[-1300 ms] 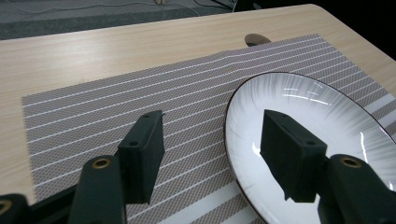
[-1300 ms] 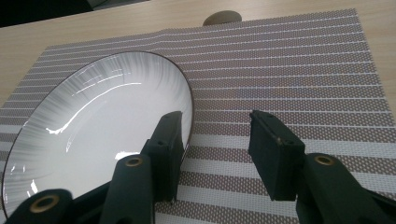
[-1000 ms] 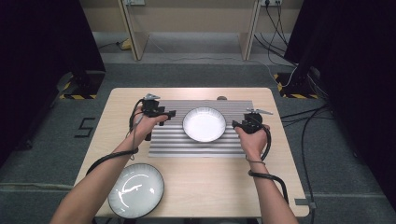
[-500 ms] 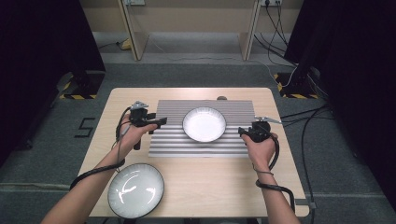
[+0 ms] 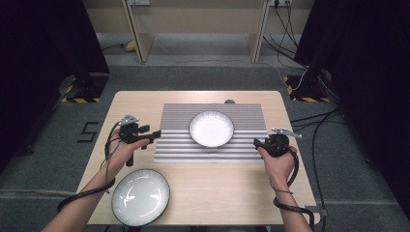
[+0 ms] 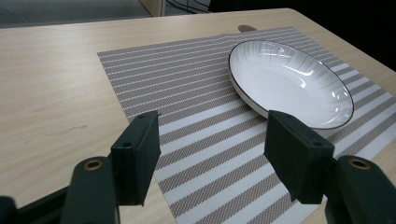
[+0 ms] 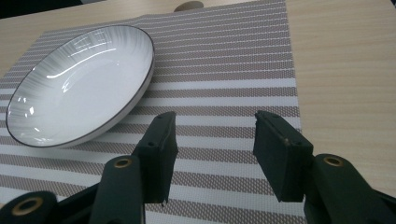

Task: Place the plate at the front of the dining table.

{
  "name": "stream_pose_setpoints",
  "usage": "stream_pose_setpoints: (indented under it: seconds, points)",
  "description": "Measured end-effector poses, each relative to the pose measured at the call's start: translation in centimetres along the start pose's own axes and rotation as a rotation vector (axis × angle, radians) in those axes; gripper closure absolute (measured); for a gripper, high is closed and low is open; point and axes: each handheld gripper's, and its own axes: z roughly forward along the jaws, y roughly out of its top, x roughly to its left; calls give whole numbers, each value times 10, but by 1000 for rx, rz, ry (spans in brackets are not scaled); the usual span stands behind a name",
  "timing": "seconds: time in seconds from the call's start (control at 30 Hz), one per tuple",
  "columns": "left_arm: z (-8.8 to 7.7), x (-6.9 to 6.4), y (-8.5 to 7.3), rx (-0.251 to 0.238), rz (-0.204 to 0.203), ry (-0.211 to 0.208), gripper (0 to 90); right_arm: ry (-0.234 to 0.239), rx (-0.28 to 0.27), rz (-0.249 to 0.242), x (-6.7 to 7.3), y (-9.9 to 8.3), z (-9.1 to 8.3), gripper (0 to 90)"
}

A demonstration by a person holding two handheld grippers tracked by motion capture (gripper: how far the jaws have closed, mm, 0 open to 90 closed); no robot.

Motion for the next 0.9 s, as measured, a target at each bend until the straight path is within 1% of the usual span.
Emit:
stream_pose_setpoints:
  seconds: [0.07, 0.23, 0.3, 0.5, 0.53, 0.57, 0.67, 0.73, 0.9]
  points:
    - [-7, 2, -4, -8, 7, 7, 355, -3, -2, 2, -2, -3, -4, 495]
    - [-22, 6, -17, -24, -3, 14, 354, -10, -8, 4, -8, -11, -15, 492]
    - [-26, 7, -21, -24, -1, 15, 355, -15, -10, 3, -12, -15, -21, 491]
    - [-42, 10, -42, -23, -5, 25, 354, -28, -25, 23, -22, -28, -36, 488]
    - [-44, 11, -45, -24, -10, 28, 354, -33, -25, 23, -25, -33, -40, 486]
    - [-46, 12, -46, -25, -13, 29, 354, -33, -25, 23, -25, -33, -40, 486]
    - [-54, 15, -54, -37, -39, 33, 354, -37, -20, 26, -27, -37, -45, 485]
    - [-60, 17, -59, -42, -41, 42, 354, -40, -21, 25, -29, -41, -48, 484]
    - [-75, 24, -69, -57, -60, 65, 354, -47, -20, 21, -31, -52, -57, 482]
